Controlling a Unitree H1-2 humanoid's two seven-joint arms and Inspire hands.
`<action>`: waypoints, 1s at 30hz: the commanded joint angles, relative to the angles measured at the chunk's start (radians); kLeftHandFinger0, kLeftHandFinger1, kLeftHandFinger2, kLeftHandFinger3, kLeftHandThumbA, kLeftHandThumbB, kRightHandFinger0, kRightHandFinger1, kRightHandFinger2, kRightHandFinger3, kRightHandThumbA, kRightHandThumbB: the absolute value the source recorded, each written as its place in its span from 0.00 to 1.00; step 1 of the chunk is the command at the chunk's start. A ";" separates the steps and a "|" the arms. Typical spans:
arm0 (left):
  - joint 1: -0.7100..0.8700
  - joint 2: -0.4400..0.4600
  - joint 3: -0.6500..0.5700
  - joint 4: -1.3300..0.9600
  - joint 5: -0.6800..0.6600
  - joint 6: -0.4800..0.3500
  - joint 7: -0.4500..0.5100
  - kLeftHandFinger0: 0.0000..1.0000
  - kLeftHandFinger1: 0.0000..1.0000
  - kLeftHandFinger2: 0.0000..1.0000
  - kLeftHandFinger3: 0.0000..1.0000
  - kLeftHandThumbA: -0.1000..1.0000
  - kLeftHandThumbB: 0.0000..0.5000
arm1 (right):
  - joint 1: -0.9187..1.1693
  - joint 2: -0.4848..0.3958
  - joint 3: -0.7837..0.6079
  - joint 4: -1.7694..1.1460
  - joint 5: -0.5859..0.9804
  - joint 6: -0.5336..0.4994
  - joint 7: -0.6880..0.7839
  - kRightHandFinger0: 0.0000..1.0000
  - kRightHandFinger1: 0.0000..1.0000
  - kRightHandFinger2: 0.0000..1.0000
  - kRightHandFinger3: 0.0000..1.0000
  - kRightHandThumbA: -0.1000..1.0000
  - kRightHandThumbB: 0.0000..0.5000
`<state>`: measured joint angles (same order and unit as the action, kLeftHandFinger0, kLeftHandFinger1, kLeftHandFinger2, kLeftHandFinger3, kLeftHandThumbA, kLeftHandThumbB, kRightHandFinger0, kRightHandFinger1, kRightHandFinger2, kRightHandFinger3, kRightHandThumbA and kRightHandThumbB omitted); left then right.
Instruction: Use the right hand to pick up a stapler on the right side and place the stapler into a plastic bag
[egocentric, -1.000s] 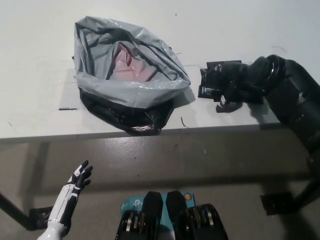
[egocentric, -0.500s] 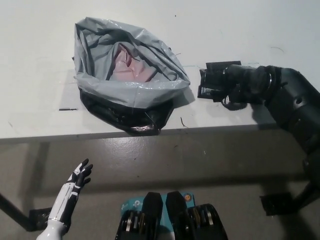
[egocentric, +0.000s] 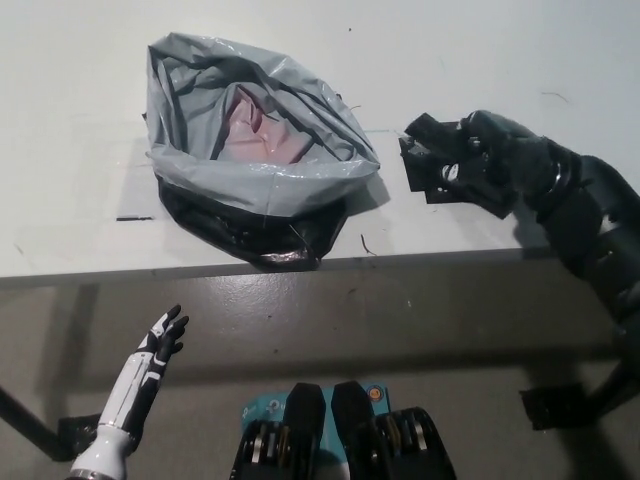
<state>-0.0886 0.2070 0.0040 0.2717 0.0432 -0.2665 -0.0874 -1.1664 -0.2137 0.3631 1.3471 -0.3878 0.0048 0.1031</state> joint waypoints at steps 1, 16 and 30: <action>-0.024 0.019 -0.007 -0.007 -0.003 -0.032 -0.022 1.00 1.00 1.00 1.00 1.00 0.78 | -0.057 -0.013 -0.357 0.018 0.366 0.078 0.051 0.00 0.41 0.67 0.73 0.08 0.48; -0.026 0.024 -0.009 0.005 0.010 -0.023 -0.022 0.89 1.00 1.00 1.00 1.00 0.81 | -0.006 0.054 -1.125 0.048 0.876 0.243 0.138 0.00 0.03 0.51 0.34 0.16 0.47; -0.014 0.022 -0.012 -0.012 0.010 -0.009 -0.026 0.85 1.00 1.00 1.00 1.00 0.78 | -0.077 0.160 -1.289 0.005 0.895 0.311 0.182 0.00 0.15 0.60 0.53 0.18 0.36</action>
<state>-0.0873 0.2065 0.0039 0.2832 0.0516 -0.2624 -0.0874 -1.1022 -0.1629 -0.7583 1.3924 0.1872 0.1779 0.1692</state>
